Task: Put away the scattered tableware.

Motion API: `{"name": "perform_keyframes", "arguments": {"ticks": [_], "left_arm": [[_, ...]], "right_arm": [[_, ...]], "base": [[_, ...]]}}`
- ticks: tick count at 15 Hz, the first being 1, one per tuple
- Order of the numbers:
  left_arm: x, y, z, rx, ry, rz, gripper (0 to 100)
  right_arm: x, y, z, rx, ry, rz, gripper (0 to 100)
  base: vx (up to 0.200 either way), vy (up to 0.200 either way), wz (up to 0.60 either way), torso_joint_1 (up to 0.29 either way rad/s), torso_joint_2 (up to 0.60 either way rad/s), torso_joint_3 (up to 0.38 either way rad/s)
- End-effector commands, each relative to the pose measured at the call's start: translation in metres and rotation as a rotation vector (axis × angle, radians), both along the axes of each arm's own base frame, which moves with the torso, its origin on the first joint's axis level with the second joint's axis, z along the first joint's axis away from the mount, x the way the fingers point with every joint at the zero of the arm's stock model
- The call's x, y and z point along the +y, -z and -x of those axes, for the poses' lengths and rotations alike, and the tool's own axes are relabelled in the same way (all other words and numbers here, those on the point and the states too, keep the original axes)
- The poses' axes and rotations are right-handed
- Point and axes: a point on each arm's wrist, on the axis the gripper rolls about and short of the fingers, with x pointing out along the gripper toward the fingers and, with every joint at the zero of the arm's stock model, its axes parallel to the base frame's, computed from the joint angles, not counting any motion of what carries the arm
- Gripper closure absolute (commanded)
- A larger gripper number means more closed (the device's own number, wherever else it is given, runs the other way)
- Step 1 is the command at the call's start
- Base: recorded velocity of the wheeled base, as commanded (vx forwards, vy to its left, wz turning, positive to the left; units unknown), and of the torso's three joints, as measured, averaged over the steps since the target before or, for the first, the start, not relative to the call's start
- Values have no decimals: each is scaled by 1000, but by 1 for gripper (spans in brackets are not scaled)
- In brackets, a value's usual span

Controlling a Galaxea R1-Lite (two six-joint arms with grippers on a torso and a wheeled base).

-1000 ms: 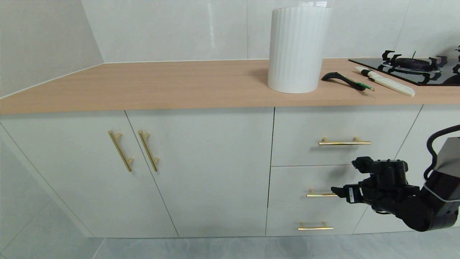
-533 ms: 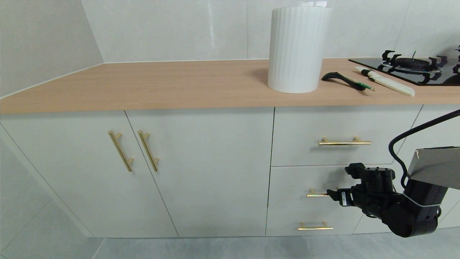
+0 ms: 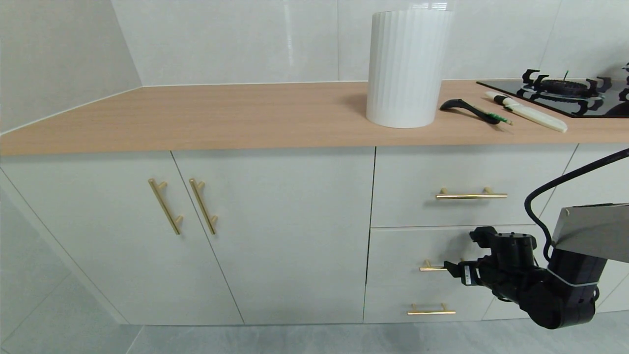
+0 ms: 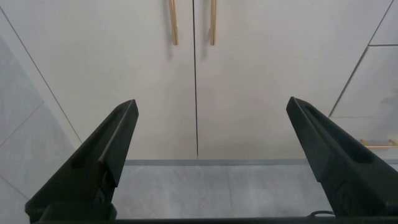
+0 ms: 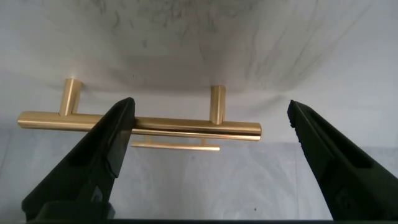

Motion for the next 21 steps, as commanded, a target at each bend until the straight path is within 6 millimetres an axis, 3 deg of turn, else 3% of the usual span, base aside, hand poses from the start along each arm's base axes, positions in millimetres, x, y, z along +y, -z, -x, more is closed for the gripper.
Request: {"name": "perform_keyframes", "arguments": {"ticks": [1, 4, 6, 9, 10, 11, 12, 14, 17, 18, 21], "left_arm": [[0, 0, 0, 1, -1, 1, 0], [0, 0, 0, 1, -1, 1, 0], [0, 0, 0, 1, -1, 1, 0], [0, 0, 0, 1, -1, 1, 0], [0, 0, 0, 1, -1, 1, 0], [0, 0, 0, 1, -1, 1, 0], [0, 0, 0, 1, -1, 1, 0], [0, 0, 0, 1, -1, 1, 0], [0, 0, 0, 1, -1, 1, 0], [0, 0, 0, 1, -1, 1, 0], [0, 0, 0, 1, -1, 1, 0]], "right_arm": [[-1, 0, 6, 20, -1, 3, 0], [-2, -8, 17, 28, 0, 1, 0], [-3, -26, 29, 8, -6, -7, 0], [-4, -93, 67, -134, -13, -38, 0], [-6, -126, 81, -202, -19, -46, 0], [-6, -132, 84, -210, -20, -48, 0], [-7, -171, 98, -243, -32, -59, 0], [-6, -201, 100, -222, -43, -61, 0], [-3, -200, 73, -135, -49, -90, 0], [0, -192, 55, -112, -49, -89, 0], [5, -166, 35, -35, -55, -79, 0]], "base": [[0, 0, 0, 0, 0, 0], [0, 0, 0, 0, 0, 0], [0, 0, 0, 0, 0, 0], [0, 0, 0, 0, 0, 0], [0, 0, 0, 0, 0, 0], [0, 0, 0, 0, 0, 0], [0, 0, 0, 0, 0, 0], [0, 0, 0, 0, 0, 0], [0, 0, 0, 0, 0, 0], [0, 0, 0, 0, 0, 0], [0, 0, 0, 0, 0, 0]]}}
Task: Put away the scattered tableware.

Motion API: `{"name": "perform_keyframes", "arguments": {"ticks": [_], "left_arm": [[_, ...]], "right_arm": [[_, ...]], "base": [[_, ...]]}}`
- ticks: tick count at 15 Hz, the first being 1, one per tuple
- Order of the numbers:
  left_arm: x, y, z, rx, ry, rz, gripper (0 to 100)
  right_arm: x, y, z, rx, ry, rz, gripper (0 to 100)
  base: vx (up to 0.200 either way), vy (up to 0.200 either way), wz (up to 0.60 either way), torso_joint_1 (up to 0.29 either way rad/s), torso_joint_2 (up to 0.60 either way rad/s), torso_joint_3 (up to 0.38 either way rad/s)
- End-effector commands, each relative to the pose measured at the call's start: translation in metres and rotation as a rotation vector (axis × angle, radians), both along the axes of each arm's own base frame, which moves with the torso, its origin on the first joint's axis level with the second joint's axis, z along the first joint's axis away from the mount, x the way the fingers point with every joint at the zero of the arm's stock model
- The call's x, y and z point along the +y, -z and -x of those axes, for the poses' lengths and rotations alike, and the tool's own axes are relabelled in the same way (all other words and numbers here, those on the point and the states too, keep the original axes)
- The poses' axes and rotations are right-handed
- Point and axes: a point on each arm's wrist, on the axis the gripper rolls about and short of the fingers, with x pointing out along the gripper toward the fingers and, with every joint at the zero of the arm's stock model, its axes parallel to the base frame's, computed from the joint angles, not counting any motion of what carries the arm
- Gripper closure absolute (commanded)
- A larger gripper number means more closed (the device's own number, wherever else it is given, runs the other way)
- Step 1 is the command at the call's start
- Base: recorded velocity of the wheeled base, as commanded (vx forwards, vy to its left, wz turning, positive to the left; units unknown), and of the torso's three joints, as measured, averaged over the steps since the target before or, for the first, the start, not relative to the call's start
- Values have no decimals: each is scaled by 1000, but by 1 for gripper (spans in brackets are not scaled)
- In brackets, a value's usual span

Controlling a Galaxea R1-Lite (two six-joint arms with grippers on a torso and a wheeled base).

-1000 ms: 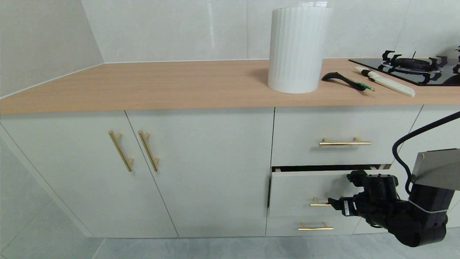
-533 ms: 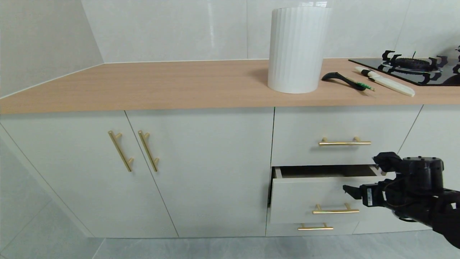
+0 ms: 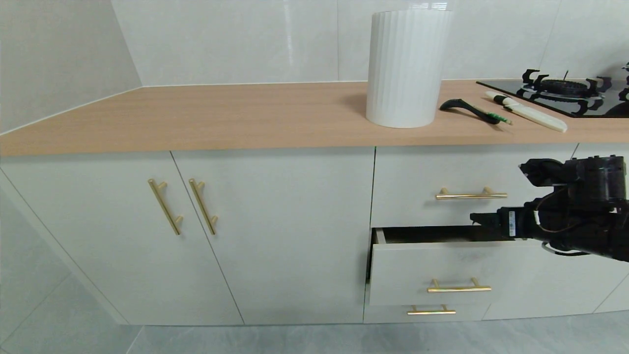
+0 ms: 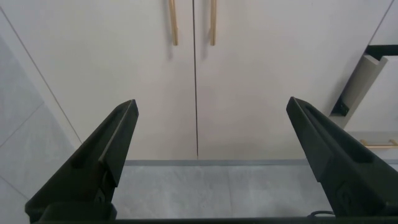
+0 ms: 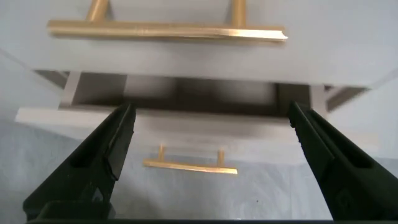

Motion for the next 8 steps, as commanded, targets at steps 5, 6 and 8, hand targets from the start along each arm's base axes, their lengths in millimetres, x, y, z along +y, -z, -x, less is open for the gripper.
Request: {"name": "perform_keyframes", "arguments": {"ticks": [5, 6, 8], "left_arm": [[0, 0, 0, 1, -1, 0, 0], [0, 0, 0, 1, -1, 0, 0], [0, 0, 0, 1, -1, 0, 0]], "right_arm": [[17, 63, -46, 69, 31, 47, 0], [22, 69, -49, 55, 47, 60, 0], [33, 78, -51, 54, 56, 81, 0]], "base": [[0, 0, 0, 0, 0, 0], [0, 0, 0, 0, 0, 0], [0, 0, 0, 0, 0, 0]]}}
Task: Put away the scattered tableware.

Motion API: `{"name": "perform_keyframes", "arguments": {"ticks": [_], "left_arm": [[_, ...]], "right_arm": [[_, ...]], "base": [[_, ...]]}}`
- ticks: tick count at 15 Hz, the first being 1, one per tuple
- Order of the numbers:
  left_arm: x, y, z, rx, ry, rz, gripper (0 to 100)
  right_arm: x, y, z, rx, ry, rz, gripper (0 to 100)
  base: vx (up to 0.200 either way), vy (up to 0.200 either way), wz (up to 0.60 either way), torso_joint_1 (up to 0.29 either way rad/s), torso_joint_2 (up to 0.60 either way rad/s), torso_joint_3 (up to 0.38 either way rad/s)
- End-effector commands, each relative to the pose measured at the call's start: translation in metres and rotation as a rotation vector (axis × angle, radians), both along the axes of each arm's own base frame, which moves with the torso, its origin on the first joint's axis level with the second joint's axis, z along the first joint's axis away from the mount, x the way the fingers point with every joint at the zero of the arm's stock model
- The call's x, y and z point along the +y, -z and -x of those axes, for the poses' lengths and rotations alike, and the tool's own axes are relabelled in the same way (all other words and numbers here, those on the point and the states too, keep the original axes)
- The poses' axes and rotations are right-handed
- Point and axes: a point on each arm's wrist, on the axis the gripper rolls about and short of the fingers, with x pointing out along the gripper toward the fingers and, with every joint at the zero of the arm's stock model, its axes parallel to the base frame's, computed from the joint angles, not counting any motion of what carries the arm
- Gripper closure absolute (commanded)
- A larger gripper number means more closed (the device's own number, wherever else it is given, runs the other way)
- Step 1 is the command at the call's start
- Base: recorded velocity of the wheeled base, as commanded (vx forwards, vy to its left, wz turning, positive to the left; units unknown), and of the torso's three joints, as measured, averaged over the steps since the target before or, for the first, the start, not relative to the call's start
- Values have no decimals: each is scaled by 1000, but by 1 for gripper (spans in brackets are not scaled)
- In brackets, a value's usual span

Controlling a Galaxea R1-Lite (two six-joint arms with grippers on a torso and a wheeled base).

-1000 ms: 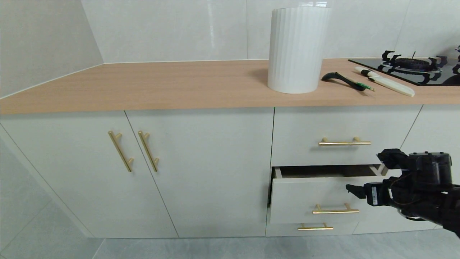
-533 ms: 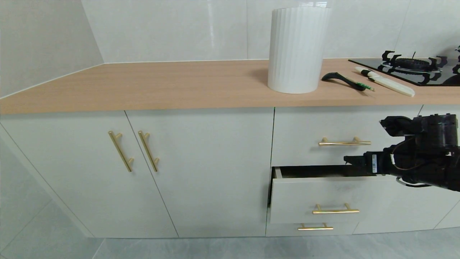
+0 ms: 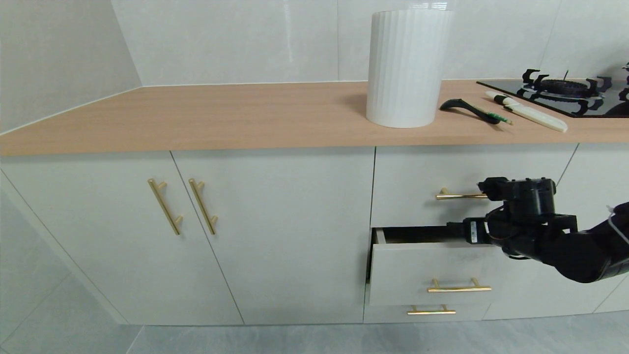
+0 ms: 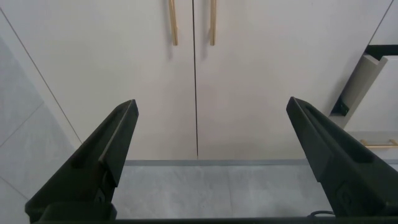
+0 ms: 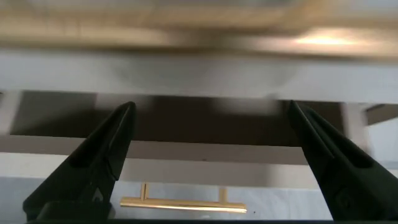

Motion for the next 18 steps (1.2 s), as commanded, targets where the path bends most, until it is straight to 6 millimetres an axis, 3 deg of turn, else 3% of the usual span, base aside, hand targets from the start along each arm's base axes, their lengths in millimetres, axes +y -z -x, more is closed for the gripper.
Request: {"name": "perform_keyframes", "arguments": {"ticks": [1, 8, 18], "left_arm": [[0, 0, 0, 1, -1, 0, 0], [0, 0, 0, 1, -1, 0, 0], [0, 0, 0, 1, -1, 0, 0]], "right_arm": [[8, 20, -4, 52, -10, 14, 0], [9, 19, 3, 93, 4, 26, 0], [2, 0, 38, 315, -22, 64, 0]], "base": [[0, 0, 0, 0, 0, 0], [0, 0, 0, 0, 0, 0], [0, 0, 0, 0, 0, 0]]}}
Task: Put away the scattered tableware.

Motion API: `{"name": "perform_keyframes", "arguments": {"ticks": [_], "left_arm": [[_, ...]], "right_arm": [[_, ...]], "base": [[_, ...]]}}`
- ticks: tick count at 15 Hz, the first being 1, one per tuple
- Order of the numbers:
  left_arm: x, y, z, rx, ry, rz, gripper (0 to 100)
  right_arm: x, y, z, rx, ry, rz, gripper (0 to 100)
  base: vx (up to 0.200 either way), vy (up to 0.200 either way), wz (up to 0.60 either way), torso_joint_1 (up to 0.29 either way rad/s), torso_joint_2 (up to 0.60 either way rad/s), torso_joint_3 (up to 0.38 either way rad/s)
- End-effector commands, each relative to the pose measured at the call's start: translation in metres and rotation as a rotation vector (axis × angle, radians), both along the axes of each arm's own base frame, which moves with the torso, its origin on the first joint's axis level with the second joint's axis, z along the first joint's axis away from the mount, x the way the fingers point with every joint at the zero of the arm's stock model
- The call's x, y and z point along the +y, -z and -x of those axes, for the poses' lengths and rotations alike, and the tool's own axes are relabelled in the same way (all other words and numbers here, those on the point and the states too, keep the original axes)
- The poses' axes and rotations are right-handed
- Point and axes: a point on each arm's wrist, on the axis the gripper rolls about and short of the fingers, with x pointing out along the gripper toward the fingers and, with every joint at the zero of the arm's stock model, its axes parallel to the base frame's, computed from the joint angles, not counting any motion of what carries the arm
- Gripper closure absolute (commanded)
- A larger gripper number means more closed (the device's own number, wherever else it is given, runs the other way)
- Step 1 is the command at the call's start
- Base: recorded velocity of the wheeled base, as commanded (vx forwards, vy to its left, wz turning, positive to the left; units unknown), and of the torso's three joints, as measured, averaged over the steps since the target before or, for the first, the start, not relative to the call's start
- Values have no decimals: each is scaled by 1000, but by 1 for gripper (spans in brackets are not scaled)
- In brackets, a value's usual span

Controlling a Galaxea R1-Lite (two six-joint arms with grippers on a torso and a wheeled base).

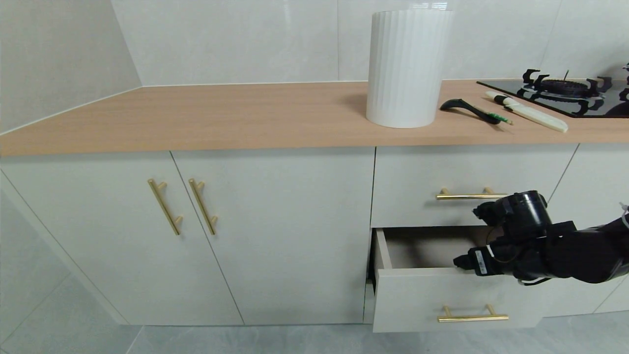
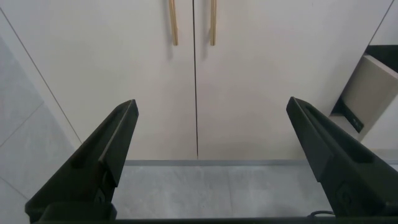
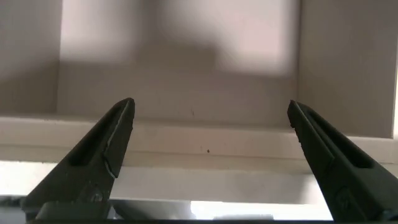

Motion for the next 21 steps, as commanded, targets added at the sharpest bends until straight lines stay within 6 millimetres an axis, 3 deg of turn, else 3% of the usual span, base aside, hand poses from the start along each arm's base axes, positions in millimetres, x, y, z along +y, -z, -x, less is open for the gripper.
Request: {"name": "perform_keyframes", "arguments": {"ticks": [1, 15, 21], "left_arm": [[0, 0, 0, 1, -1, 0, 0], [0, 0, 0, 1, -1, 0, 0], [0, 0, 0, 1, -1, 0, 0]], "right_arm": [[-2, -12, 8, 7, -11, 1, 0], [-15, -3, 79, 399, -176, 181, 0], [-3, -1, 101, 548, -269, 240, 0]], "base": [[0, 0, 0, 0, 0, 0], [0, 0, 0, 0, 0, 0], [0, 0, 0, 0, 0, 0]]}}
